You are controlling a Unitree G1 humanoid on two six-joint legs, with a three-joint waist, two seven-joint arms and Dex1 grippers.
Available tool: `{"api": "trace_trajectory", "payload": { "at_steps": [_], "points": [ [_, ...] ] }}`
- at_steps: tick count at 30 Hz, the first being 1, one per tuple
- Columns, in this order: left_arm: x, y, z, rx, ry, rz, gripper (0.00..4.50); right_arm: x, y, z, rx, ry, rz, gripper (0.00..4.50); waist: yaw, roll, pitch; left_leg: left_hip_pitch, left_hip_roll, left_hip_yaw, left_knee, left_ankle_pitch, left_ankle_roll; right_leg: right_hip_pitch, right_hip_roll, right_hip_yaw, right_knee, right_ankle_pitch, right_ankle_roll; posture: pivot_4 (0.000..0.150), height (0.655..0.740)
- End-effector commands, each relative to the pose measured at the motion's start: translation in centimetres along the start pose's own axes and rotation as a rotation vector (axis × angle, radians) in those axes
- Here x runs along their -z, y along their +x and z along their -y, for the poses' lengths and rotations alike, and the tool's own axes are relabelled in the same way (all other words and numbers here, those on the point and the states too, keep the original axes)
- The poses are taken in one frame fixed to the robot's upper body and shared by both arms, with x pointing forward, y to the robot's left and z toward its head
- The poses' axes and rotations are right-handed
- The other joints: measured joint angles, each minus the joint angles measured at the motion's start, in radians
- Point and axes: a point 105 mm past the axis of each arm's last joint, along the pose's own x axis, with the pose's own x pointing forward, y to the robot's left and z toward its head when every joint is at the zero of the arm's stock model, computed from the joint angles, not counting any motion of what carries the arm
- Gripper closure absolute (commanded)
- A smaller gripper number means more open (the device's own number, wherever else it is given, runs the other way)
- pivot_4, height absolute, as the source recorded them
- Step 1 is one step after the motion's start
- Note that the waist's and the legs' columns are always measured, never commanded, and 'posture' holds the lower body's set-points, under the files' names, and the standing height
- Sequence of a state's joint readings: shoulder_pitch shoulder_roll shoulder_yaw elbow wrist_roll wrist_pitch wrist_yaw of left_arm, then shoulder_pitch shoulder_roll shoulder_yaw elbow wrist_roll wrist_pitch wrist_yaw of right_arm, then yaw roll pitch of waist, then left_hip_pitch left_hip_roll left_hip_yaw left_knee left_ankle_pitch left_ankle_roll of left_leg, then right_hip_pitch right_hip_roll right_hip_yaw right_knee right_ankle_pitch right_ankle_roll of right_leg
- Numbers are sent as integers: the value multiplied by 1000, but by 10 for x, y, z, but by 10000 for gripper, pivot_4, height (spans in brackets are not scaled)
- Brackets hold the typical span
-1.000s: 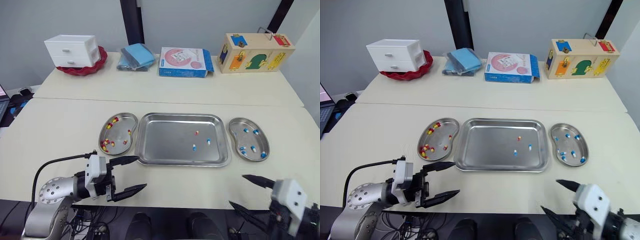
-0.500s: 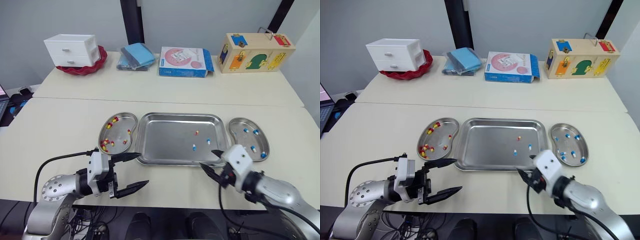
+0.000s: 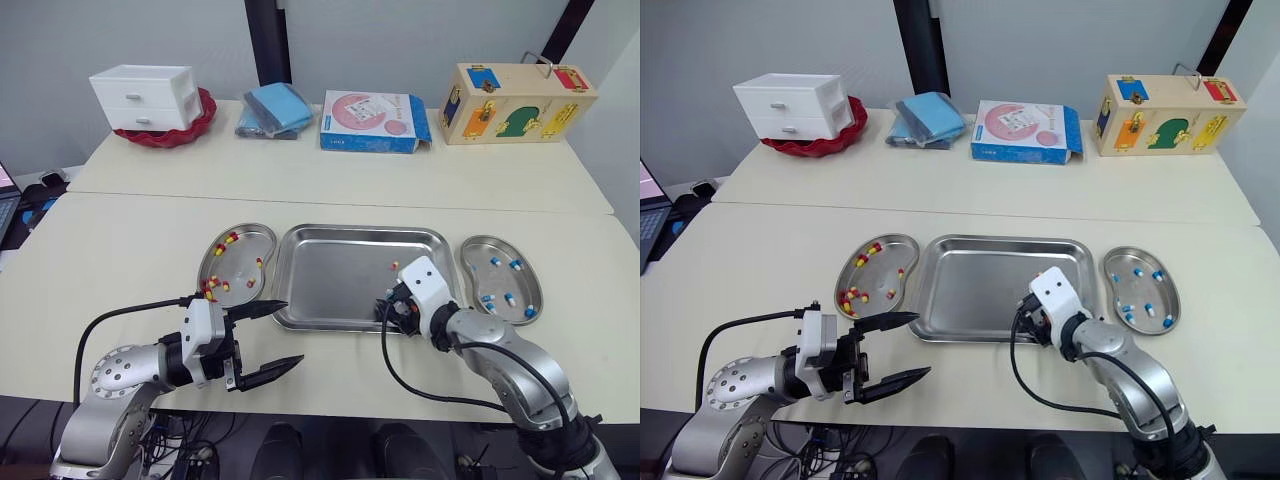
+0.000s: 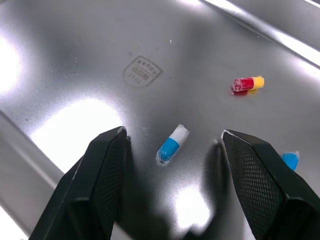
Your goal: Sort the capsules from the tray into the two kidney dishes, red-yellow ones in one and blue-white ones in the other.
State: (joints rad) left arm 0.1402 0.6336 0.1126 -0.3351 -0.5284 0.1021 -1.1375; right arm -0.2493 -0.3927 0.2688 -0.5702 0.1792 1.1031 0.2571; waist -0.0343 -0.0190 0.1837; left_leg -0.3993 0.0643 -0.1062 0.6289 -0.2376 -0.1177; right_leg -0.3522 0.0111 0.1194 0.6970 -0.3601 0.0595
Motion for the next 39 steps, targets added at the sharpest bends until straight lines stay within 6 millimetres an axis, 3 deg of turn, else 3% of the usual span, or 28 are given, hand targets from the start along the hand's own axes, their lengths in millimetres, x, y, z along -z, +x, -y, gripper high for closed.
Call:
{"api": "trace_trajectory", "payload": {
  "at_steps": [1, 2, 11, 14, 19, 25, 32, 39],
  "points": [
    [-7, 4, 1, 11, 28, 12, 0, -4, -2, -3, -3, -14, 3, 12908, 0, 0, 0, 0, 0, 0, 0, 0, 0, 0, 0, 0, 0, 0, 0, 1500, 7400],
    [-7, 4, 1, 9, 28, 12, 0, -2, -1, -5, -9, -10, -5, 12908, -1, 0, 0, 0, 0, 0, 0, 0, 0, 0, 0, 0, 0, 0, 0, 1500, 7400],
    [-6, 5, 0, 0, 23, 7, 0, -2, 4, -8, -8, -47, -25, 38167, -5, 0, 0, 0, 0, 0, 0, 0, 0, 0, 0, 0, 0, 0, 0, 1500, 7400],
    [-5, 7, -2, -5, 27, 7, 0, -7, 4, -6, -6, -90, -12, 44776, -7, 0, 0, 0, 0, 0, 0, 0, 0, 0, 0, 0, 0, 0, 0, 1500, 7400],
    [-5, 8, -5, -10, 29, 9, 0, -28, -2, -9, -33, -177, 69, 44776, -8, 0, 0, 0, 0, 0, 0, 0, 0, 0, 0, 0, 0, 0, 0, 1500, 7400],
    [-12, 9, -1, 60, 17, 31, 0, -51, -35, -1, -41, -204, 199, 44776, -6, 1, 1, -1, 0, 0, 0, 0, 0, -1, 0, 0, 0, 0, 0, 1500, 7400],
    [-17, 9, 6, 139, 5, 98, 0, -41, -92, 33, 130, -128, 323, 44776, 0, 1, 1, -1, 0, 0, 0, 0, 0, 0, 0, 0, -1, 0, 0, 1500, 7400],
    [-18, 15, 8, 164, 11, 129, 0, 4, -122, 64, 331, -13, 247, 44776, 0, 1, 1, 0, 0, 0, 0, 0, 0, 0, 0, 0, 0, 0, 0, 1500, 7400]
  ]
}}
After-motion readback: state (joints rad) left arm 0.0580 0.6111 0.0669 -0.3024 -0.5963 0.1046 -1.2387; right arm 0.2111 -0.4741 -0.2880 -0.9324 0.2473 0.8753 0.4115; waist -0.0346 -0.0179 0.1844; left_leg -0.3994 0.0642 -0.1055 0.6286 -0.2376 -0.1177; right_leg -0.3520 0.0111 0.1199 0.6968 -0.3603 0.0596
